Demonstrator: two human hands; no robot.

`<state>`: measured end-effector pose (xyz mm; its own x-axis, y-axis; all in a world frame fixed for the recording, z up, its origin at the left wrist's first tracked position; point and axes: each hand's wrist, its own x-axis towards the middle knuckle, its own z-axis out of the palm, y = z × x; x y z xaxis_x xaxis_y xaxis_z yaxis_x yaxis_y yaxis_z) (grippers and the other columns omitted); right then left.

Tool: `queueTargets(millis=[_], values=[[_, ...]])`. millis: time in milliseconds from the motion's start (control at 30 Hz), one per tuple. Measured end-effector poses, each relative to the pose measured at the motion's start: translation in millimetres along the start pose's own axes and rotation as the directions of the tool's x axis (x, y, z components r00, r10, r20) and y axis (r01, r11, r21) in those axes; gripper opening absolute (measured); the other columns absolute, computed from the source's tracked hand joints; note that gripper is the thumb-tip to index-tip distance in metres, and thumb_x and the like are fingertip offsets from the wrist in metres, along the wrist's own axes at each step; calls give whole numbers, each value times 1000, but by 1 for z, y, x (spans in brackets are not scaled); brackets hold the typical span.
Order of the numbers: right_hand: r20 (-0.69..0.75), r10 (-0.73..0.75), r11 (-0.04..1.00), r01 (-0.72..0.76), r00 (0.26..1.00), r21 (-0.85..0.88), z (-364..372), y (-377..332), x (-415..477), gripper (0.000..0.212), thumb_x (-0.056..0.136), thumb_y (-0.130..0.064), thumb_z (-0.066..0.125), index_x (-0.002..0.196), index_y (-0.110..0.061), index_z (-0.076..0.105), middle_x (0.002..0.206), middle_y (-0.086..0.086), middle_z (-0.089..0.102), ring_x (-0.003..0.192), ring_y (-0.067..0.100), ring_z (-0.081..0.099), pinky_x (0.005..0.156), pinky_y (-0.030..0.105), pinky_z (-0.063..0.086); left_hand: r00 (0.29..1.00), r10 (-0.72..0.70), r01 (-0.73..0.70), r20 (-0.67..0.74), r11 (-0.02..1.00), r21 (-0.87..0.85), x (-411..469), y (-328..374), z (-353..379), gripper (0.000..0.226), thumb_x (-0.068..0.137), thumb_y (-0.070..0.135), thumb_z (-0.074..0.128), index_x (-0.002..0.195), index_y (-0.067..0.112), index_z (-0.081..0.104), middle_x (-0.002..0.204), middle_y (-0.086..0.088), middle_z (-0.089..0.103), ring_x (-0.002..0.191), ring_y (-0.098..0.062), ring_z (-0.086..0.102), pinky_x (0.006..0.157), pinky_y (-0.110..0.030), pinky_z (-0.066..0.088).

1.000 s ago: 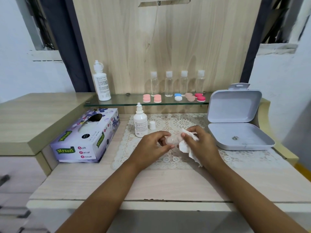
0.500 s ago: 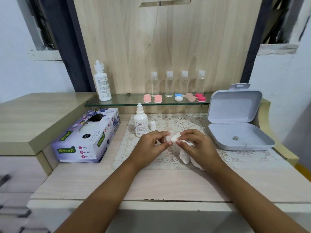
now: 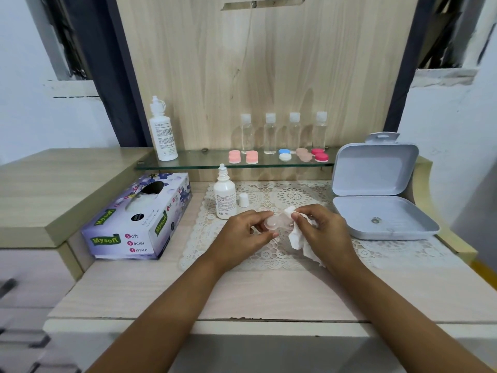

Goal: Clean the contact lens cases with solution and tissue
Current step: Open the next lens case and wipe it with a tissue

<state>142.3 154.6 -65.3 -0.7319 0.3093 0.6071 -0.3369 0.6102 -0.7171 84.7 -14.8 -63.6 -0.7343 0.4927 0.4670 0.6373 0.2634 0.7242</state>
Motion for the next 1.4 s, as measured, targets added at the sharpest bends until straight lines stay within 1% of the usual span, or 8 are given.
queueTargets(millis=[167, 300, 567, 767, 933, 1067, 1167, 1400], values=[[72, -287, 937, 295, 955, -186, 6, 6, -1, 12, 78, -18, 65, 83, -10, 72, 84, 0, 69, 79, 19, 60, 73, 21, 42, 999, 32, -32, -32, 999, -15, 1, -2, -1, 30, 76, 14, 75, 105, 17, 70, 82, 7, 65, 75, 2, 58, 71, -18, 46], [81, -387, 903, 395, 918, -166, 10, 7, -2, 12, 78, -13, 66, 85, -7, 73, 86, 3, 67, 83, 13, 54, 74, 25, 43, 998, -10, 6, -58, 997, -78, 2, 0, -2, 30, 75, 12, 76, 102, 21, 70, 87, 5, 68, 78, -1, 60, 70, -22, 48], [123, -569, 802, 581, 813, -139, 13, 0, -5, 20, 86, -16, 57, 87, -4, 73, 89, 7, 69, 83, 16, 58, 73, 24, 47, 999, -41, 36, -27, 988, -149, 2, 1, -1, 30, 75, 9, 75, 104, 17, 70, 86, 11, 68, 74, 5, 58, 65, -13, 43], [64, -530, 824, 531, 846, -200, 15, 5, -1, 19, 84, -13, 57, 88, -3, 72, 91, 8, 68, 85, 17, 56, 72, 28, 47, 1000, -8, 7, -1, 991, -133, 1, 1, -1, 29, 75, 11, 76, 100, 25, 71, 76, 6, 63, 71, -4, 55, 64, -27, 44], [135, -563, 800, 579, 815, -157, 15, 0, -5, 19, 85, -11, 56, 90, -3, 72, 93, 8, 68, 85, 17, 58, 75, 22, 47, 1000, 17, -16, 12, 993, -114, 0, 3, -1, 27, 77, 10, 74, 100, 23, 71, 86, 3, 70, 76, 2, 59, 65, -14, 42], [59, -486, 842, 485, 872, -238, 9, 7, 0, 17, 84, -10, 58, 86, -1, 72, 89, 9, 68, 82, 22, 63, 75, 22, 46, 999, -8, 3, -43, 992, -122, 1, 2, -3, 32, 75, 13, 76, 100, 29, 69, 85, 0, 68, 76, 1, 57, 70, -23, 46], [3, -452, 862, 438, 892, -256, 5, 9, 1, 10, 79, -2, 64, 84, 0, 72, 86, 9, 68, 79, 23, 64, 73, 24, 48, 997, -24, 14, -70, 990, -140, 2, 2, -4, 33, 76, 14, 75, 104, 30, 67, 90, 4, 68, 81, 1, 59, 72, -22, 47], [75, -450, 865, 455, 890, -210, 4, 5, -3, 11, 78, -3, 64, 84, -1, 73, 87, 8, 68, 84, 14, 60, 76, 18, 46, 995, -30, 16, -94, 990, -142, 3, 0, -6, 34, 77, 14, 74, 106, 29, 67, 97, 8, 68, 87, -1, 60, 71, -16, 48]])
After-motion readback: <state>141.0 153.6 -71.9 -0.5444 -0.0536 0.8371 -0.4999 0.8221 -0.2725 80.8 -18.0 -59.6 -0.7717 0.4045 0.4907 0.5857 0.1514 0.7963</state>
